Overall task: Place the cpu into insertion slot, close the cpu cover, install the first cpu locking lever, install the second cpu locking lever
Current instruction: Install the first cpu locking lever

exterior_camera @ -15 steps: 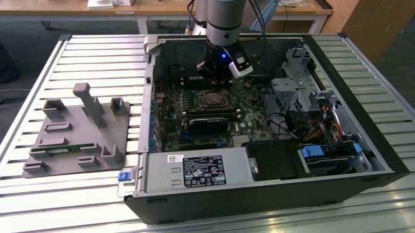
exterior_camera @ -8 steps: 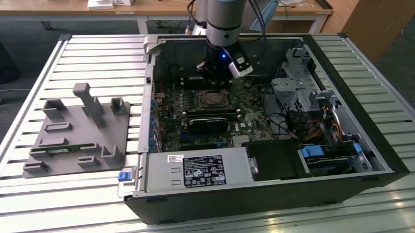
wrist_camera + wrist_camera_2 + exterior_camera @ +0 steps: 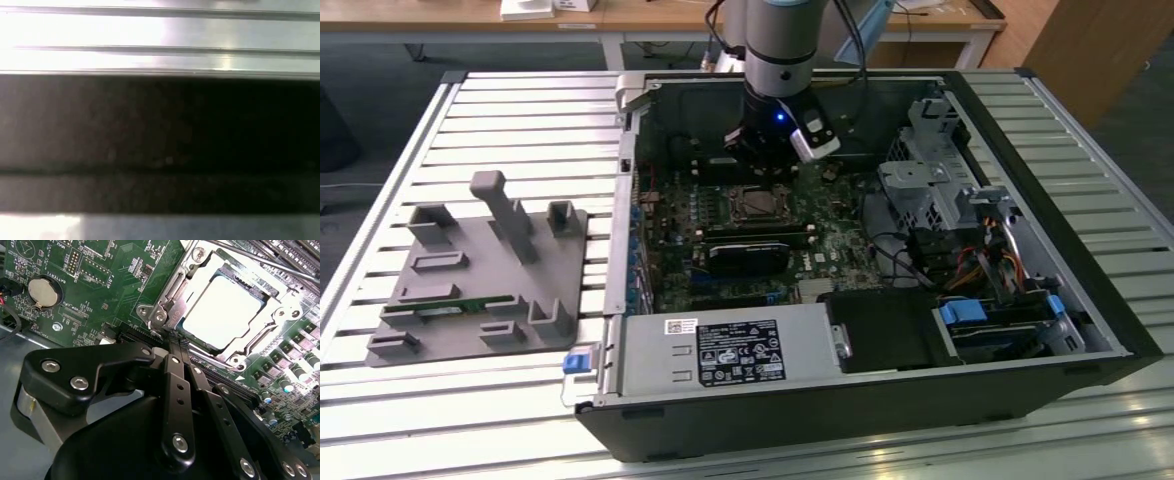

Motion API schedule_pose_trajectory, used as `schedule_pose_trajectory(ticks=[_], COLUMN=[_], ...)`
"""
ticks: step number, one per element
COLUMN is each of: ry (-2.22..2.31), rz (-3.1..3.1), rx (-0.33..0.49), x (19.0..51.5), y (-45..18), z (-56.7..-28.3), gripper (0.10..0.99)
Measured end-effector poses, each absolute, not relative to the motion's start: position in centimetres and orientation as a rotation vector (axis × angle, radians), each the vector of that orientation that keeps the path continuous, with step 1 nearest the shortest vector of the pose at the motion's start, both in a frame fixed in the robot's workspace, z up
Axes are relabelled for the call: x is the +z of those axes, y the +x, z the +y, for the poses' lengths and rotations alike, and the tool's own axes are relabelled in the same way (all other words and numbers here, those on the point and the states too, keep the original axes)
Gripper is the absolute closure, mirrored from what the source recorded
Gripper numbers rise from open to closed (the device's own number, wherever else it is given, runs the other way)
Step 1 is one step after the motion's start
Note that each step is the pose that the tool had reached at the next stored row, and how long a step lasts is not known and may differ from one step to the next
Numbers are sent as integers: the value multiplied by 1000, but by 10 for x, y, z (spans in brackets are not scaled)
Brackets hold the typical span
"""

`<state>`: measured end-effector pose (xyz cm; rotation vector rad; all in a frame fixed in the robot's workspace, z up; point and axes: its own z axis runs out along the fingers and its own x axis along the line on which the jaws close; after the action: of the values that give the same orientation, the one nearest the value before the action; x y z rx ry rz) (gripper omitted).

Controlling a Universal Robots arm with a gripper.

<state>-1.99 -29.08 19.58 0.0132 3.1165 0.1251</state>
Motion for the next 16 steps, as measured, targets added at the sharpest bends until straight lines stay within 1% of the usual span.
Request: schedule_pose_trajectory(ticks=[7, 16], ry=[13, 13], rz=[3117, 3117], rx=[121, 120], x=[204, 204], y=[-20, -20], z=[-291, -294], gripper=[980, 980])
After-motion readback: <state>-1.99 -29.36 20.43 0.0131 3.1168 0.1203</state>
